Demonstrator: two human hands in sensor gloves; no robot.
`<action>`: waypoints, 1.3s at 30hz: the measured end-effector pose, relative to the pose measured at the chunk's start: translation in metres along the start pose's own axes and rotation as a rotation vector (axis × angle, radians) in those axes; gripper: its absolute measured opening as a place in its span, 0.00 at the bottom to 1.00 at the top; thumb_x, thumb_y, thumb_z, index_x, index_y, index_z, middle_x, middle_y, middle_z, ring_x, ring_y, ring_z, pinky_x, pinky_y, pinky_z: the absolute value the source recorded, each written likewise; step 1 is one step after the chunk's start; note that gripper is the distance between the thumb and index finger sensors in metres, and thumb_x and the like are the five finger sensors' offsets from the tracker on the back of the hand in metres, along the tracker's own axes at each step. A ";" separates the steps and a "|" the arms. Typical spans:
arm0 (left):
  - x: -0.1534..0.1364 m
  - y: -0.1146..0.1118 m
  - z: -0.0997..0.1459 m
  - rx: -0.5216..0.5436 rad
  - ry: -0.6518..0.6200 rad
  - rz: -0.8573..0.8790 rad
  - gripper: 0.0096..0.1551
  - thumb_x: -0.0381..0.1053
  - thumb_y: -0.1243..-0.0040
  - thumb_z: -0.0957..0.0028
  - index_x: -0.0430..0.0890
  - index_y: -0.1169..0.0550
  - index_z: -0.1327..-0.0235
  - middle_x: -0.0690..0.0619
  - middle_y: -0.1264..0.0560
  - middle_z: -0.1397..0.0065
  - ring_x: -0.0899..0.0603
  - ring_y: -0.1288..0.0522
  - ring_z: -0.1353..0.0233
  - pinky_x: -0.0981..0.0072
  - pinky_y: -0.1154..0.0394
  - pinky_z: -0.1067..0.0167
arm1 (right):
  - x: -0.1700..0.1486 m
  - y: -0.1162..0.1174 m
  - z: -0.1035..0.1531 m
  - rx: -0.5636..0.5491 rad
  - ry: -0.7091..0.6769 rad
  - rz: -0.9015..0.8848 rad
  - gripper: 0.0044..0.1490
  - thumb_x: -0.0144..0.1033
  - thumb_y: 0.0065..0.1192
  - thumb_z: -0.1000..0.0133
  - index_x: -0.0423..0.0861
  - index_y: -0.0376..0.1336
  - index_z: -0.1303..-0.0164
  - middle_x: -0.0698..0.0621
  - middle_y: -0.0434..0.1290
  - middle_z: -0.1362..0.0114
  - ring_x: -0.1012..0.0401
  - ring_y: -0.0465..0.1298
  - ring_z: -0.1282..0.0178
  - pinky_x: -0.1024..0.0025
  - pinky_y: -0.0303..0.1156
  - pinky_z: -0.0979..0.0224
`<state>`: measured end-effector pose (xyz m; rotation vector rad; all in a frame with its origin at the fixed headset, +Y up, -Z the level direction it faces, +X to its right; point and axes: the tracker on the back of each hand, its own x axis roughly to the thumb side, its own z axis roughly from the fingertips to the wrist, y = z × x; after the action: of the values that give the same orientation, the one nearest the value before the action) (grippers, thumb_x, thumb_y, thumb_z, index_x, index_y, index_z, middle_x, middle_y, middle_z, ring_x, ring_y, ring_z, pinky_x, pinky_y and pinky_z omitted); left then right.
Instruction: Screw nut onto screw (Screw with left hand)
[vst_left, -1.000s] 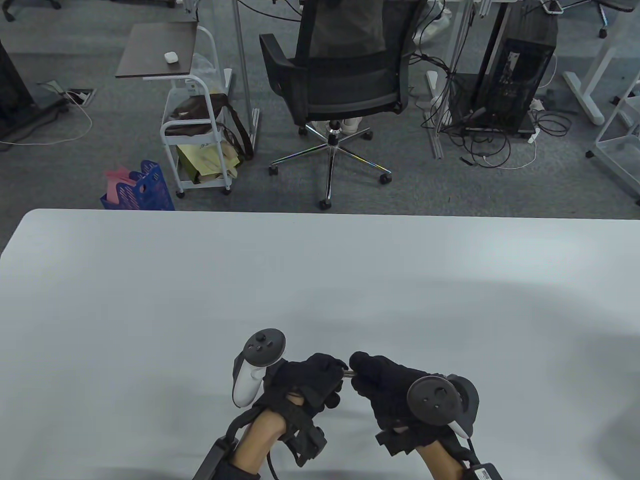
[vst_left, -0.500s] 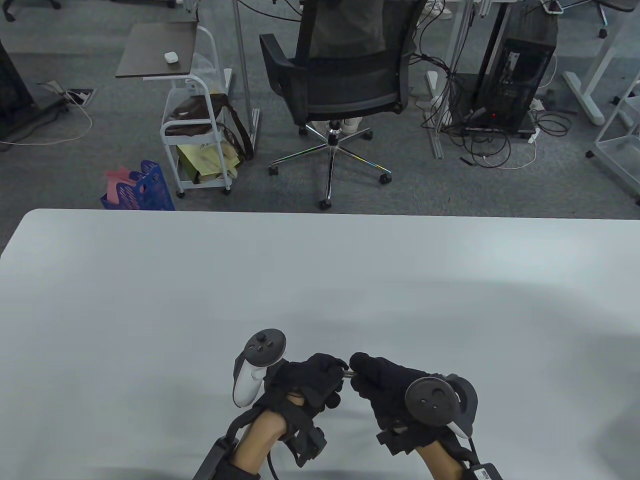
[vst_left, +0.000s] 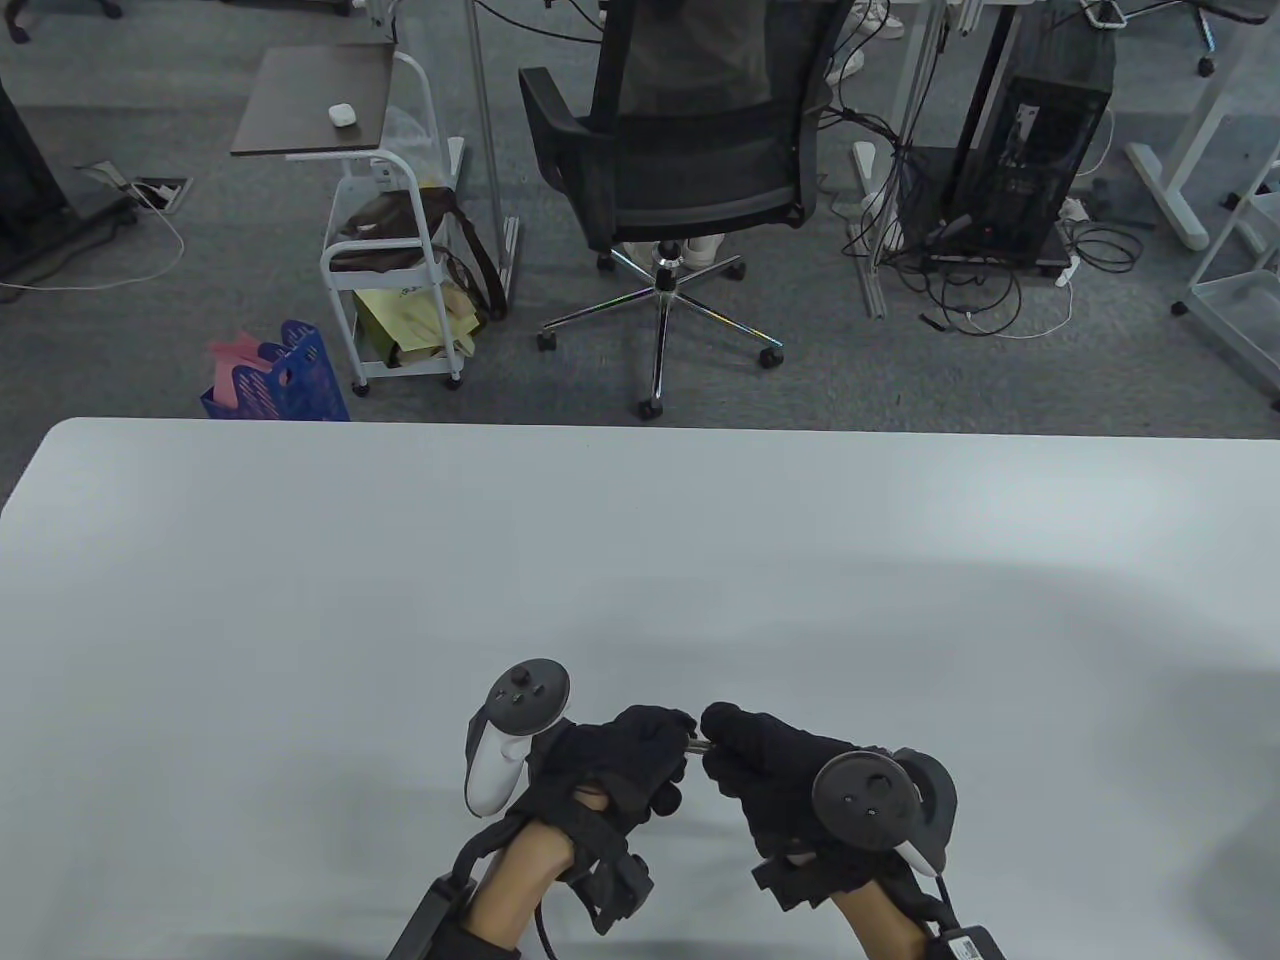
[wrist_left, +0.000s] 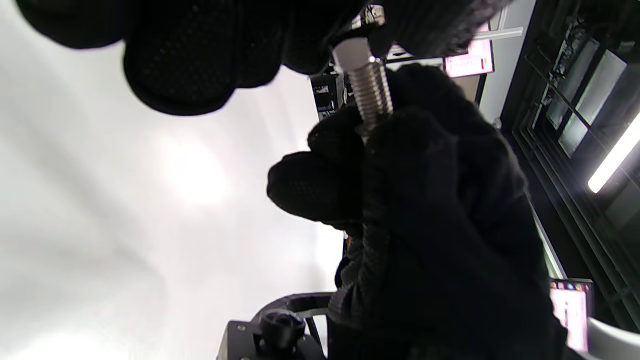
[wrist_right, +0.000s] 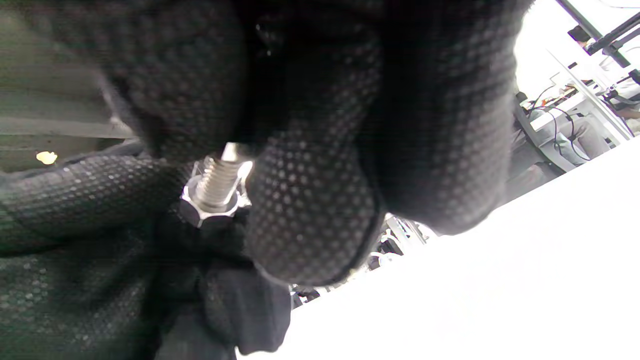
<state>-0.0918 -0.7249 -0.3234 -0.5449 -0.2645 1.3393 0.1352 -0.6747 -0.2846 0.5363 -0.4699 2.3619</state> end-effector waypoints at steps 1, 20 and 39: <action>0.000 0.000 0.000 0.010 0.004 -0.012 0.37 0.57 0.46 0.52 0.33 0.23 0.38 0.28 0.25 0.41 0.27 0.21 0.53 0.37 0.28 0.55 | 0.000 0.000 0.000 0.000 0.001 -0.002 0.28 0.42 0.76 0.60 0.47 0.75 0.51 0.49 0.87 0.53 0.64 0.94 0.68 0.65 0.93 0.58; 0.002 -0.002 0.000 -0.057 0.005 0.006 0.34 0.54 0.46 0.52 0.36 0.29 0.36 0.31 0.27 0.39 0.29 0.22 0.50 0.39 0.29 0.53 | -0.001 0.001 -0.001 0.020 0.034 -0.064 0.26 0.41 0.78 0.58 0.47 0.75 0.50 0.48 0.87 0.52 0.63 0.94 0.67 0.64 0.93 0.56; -0.002 -0.003 -0.003 -0.050 0.026 0.027 0.33 0.53 0.45 0.52 0.36 0.27 0.39 0.32 0.25 0.42 0.29 0.21 0.53 0.40 0.28 0.55 | -0.008 0.004 -0.001 0.030 0.065 -0.099 0.26 0.42 0.77 0.58 0.48 0.75 0.50 0.49 0.87 0.51 0.63 0.94 0.67 0.65 0.93 0.56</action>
<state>-0.0887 -0.7283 -0.3243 -0.6090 -0.2705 1.3542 0.1376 -0.6816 -0.2901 0.4832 -0.3710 2.2874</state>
